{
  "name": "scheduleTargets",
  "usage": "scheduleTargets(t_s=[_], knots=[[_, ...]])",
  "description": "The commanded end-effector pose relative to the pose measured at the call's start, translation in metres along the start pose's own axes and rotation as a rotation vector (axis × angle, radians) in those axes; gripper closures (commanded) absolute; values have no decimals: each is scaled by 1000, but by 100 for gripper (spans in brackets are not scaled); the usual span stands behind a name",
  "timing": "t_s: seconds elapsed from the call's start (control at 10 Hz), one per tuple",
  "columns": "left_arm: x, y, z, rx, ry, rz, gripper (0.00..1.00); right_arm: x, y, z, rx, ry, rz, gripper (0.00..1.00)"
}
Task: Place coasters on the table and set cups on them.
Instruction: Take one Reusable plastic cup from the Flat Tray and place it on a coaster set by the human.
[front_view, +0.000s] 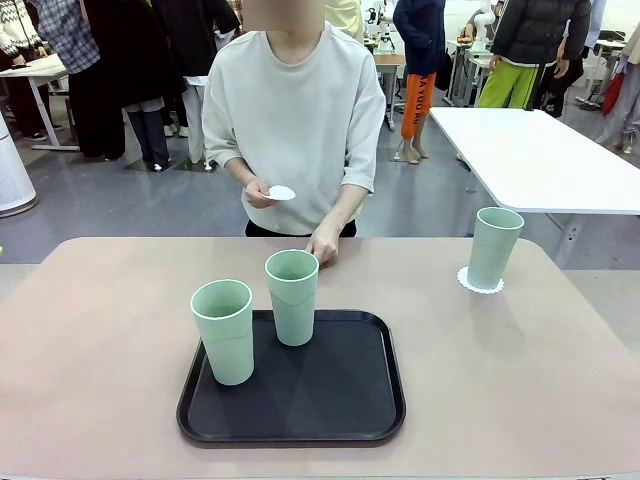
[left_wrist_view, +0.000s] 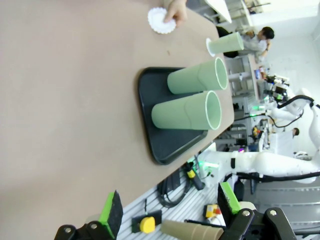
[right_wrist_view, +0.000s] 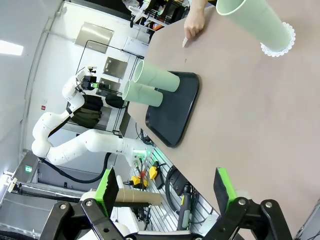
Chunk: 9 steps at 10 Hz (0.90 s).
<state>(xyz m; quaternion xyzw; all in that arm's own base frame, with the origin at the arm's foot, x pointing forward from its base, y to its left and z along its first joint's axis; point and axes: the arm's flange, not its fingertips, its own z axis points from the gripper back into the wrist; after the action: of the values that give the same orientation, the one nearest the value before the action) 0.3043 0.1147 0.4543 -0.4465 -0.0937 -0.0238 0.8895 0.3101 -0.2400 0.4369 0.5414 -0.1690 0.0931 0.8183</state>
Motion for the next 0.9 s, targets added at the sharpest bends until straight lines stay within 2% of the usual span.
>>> scheduleTargets(t_s=[0.0, 0.8], knots=[[0, 0, 1, -15, -5, -6, 0, -1, 4, -2, -1, -13, -10, 0], [0, 0, 1, -15, -5, -6, 0, -1, 4, -2, -1, -13, -10, 0]])
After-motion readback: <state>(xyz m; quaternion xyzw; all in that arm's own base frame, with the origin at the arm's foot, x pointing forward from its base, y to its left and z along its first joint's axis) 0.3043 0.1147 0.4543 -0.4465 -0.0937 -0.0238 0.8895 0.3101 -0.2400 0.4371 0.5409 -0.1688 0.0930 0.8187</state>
